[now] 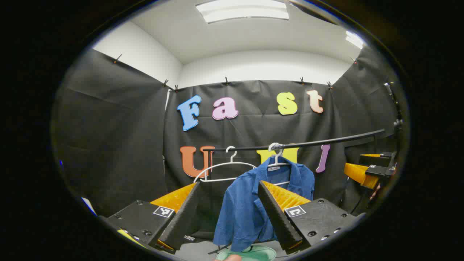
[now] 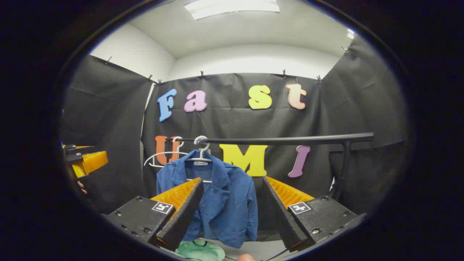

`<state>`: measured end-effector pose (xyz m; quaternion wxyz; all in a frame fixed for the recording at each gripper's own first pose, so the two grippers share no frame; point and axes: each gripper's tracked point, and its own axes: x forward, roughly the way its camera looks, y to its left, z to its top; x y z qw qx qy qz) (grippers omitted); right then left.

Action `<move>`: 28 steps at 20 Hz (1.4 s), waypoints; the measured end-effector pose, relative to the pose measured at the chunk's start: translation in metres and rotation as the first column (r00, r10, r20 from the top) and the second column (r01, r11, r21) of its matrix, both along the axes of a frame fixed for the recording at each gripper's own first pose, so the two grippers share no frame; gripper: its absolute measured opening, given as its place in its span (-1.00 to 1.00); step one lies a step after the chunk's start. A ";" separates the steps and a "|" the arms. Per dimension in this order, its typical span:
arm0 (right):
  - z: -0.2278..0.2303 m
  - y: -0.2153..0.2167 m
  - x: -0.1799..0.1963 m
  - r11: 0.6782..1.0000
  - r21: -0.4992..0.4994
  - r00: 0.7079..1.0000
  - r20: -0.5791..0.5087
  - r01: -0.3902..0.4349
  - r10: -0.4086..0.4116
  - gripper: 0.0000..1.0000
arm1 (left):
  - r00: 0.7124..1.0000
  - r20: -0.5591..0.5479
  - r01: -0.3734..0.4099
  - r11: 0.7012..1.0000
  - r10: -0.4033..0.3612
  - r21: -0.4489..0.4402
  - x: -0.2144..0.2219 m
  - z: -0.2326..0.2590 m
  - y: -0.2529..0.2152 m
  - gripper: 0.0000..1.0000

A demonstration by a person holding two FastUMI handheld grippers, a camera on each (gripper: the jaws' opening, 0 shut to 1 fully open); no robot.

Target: Grasp the clothes on the hanger with both hands and then place them into the laundry hamper below.

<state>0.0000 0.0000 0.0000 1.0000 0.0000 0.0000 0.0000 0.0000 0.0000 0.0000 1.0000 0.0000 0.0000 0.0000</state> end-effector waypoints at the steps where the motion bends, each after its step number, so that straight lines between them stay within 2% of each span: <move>1: -0.002 0.000 0.000 1.000 -0.001 1.000 -0.002 0.005 -0.005 1.00 | 1.000 -0.007 0.004 1.000 -0.005 -0.004 0.001 -0.002 0.000 1.00; 5: -0.008 -0.005 0.000 0.999 0.001 0.999 -0.016 0.032 -0.032 1.00 | 0.999 -0.023 0.034 0.999 -0.034 -0.003 0.006 -0.011 -0.009 1.00; 6: -0.008 -0.008 0.001 0.999 0.003 0.999 -0.019 0.043 -0.043 1.00 | 0.999 -0.020 0.046 0.999 -0.046 -0.008 0.008 -0.011 -0.014 0.91; 7: -0.010 -0.011 0.000 0.999 0.003 0.998 -0.020 0.054 -0.054 1.00 | 0.998 -0.015 0.056 0.998 -0.056 -0.016 0.009 -0.011 -0.018 0.91; 8: -0.008 -0.013 0.000 0.998 0.001 0.998 -0.019 0.064 -0.064 1.00 | 0.998 -0.008 0.059 0.998 -0.059 -0.023 0.012 -0.010 -0.020 1.00; 9: -0.008 -0.015 0.000 0.997 -0.003 0.997 -0.014 0.071 -0.071 1.00 | 0.998 0.001 0.059 0.998 -0.059 -0.030 0.016 -0.009 -0.022 1.00; 10: -0.006 -0.017 -0.001 0.997 -0.005 0.997 -0.010 0.078 -0.078 1.00 | 0.998 0.000 0.062 0.997 -0.062 -0.042 0.020 -0.010 -0.024 0.91; 11: -0.007 -0.020 -0.003 0.996 -0.006 0.996 -0.006 0.084 -0.084 1.00 | 0.998 -0.004 0.065 0.996 -0.065 -0.056 0.024 -0.013 -0.026 1.00; 13: -0.010 -0.023 -0.001 0.995 -0.004 0.995 -0.013 0.099 -0.099 1.00 | 0.996 -0.028 0.081 0.994 -0.084 -0.074 0.031 -0.019 -0.031 1.00; 17: -0.016 -0.025 0.009 0.994 0.000 0.993 -0.040 0.114 -0.113 0.96 | 0.995 -0.066 0.077 0.996 -0.080 -0.042 0.042 -0.031 -0.027 1.00; 23: -0.045 -0.008 0.022 0.994 0.008 0.988 -0.105 0.111 -0.109 1.00 | 0.987 -0.100 0.125 0.992 -0.128 -0.028 0.049 -0.051 -0.023 1.00; 24: -0.049 -0.004 0.026 0.994 0.004 0.988 -0.110 0.110 -0.109 1.00 | 0.986 -0.101 0.132 0.991 -0.134 -0.027 0.051 -0.054 -0.022 0.92; 25: -0.052 0.003 0.029 0.994 -0.003 0.987 -0.113 0.111 -0.110 1.00 | 0.986 -0.097 0.136 0.990 -0.138 -0.028 0.054 -0.057 -0.021 1.00; 27: -0.059 0.014 0.035 0.993 -0.016 0.986 -0.117 0.114 -0.115 1.00 | 0.985 -0.096 0.143 0.989 -0.147 -0.038 0.061 -0.063 -0.017 0.92; 28: -0.063 0.019 0.039 0.993 -0.024 0.985 -0.124 0.116 -0.118 1.00 | 0.983 -0.099 0.153 0.987 -0.157 -0.049 0.065 -0.066 -0.018 1.00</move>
